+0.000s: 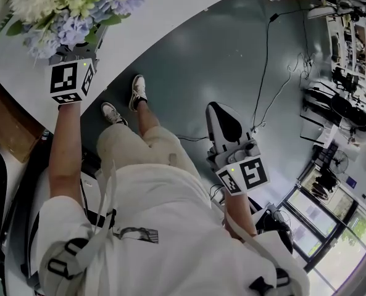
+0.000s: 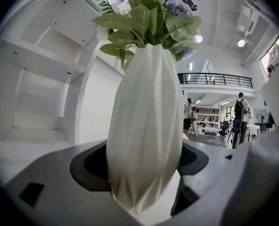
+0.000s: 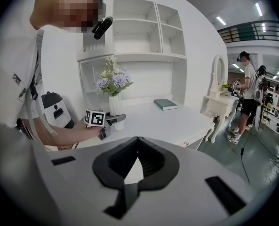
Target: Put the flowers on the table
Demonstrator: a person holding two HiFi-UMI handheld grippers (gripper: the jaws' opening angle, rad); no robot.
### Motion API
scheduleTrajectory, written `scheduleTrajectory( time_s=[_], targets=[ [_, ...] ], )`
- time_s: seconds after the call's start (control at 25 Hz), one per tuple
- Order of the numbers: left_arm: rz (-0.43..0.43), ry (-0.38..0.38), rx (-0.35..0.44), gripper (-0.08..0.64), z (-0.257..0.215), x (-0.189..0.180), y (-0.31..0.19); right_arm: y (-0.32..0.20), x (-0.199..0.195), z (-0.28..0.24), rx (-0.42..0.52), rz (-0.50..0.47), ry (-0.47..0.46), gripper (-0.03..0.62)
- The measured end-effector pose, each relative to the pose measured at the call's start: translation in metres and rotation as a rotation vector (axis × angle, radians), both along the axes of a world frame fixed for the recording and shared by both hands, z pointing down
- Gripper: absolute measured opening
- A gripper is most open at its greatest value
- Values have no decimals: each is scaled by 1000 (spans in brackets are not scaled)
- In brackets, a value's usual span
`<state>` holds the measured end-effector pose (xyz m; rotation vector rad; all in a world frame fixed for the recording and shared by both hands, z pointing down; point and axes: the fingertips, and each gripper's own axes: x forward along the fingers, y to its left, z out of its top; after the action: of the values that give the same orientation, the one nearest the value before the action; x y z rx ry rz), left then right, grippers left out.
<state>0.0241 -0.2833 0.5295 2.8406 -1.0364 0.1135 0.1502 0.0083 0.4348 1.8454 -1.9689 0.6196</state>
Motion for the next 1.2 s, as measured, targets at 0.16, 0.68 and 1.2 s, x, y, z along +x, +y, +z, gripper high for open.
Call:
scheduleTrajectory(
  time_s=[0.16,0.68,1.2],
  targets=[
    [-4,7,-2,391,2,2,5,8,-1,3,-6,0,-2,9],
    [-23,-18,-9,391,12,16,11,22,16,3,-8,11,-12,9],
    [-34,-17,-4,391,17,20,11,24,25,8,-9,3,-26,9]
  ],
)
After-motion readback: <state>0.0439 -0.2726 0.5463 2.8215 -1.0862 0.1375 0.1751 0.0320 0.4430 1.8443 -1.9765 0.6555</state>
